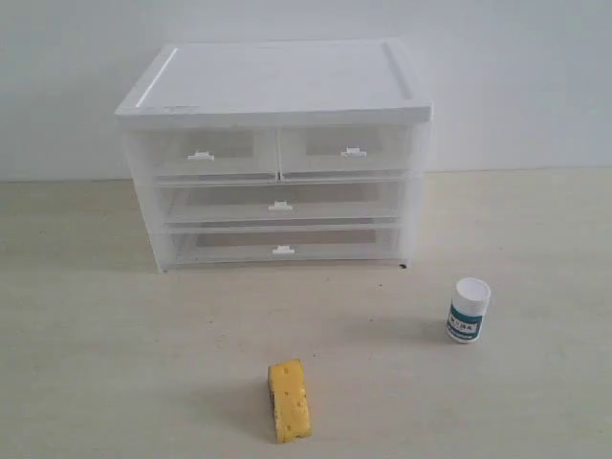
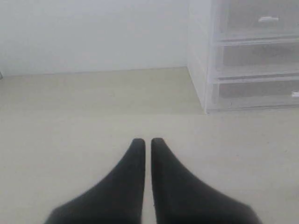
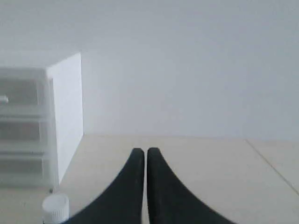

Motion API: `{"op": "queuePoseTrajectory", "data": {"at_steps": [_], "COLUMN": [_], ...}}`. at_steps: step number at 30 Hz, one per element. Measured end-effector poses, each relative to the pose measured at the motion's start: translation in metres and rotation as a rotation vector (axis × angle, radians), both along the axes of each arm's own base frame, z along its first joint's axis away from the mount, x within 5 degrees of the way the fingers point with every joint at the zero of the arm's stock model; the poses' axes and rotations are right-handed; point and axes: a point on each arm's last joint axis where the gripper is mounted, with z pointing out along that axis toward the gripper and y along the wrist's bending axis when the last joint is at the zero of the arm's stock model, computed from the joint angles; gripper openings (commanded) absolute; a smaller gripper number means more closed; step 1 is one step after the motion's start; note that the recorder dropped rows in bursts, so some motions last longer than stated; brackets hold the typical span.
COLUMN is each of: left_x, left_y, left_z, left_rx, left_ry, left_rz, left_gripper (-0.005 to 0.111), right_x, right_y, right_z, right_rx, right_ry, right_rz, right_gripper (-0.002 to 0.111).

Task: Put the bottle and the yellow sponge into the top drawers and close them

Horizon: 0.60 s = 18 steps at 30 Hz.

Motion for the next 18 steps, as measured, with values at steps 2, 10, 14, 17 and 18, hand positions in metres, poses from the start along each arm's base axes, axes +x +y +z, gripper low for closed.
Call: {"op": "queuePoseTrajectory", "data": {"at_steps": [2,10,14,17,18], "left_x": [0.000,0.000,0.000,0.000,0.000], "left_y": [0.000,0.000,0.000,0.000,0.000], "left_z": [0.000,0.000,0.000,0.000,0.000], "left_rx": [0.000,0.000,0.000,0.000,0.000], "left_ry": [0.000,0.000,0.000,0.000,0.000], "left_rz": [0.000,0.000,0.000,0.000,0.000], "left_gripper": [0.004,0.004,0.004,0.004,0.004], "right_x": [-0.001,-0.004,0.007,0.023,0.029], "right_y": [0.000,0.000,0.000,0.000,0.001], "right_z": [0.007,0.029,0.050,0.067,0.072], "right_rx": [0.049,0.197,0.197,0.186,0.173], "right_ry": [-0.076,-0.255,-0.234,-0.213,-0.201], "right_rz": [0.008,0.045,0.043,0.043,0.045], "right_gripper": [0.000,0.000,0.000,0.000,0.000]}}
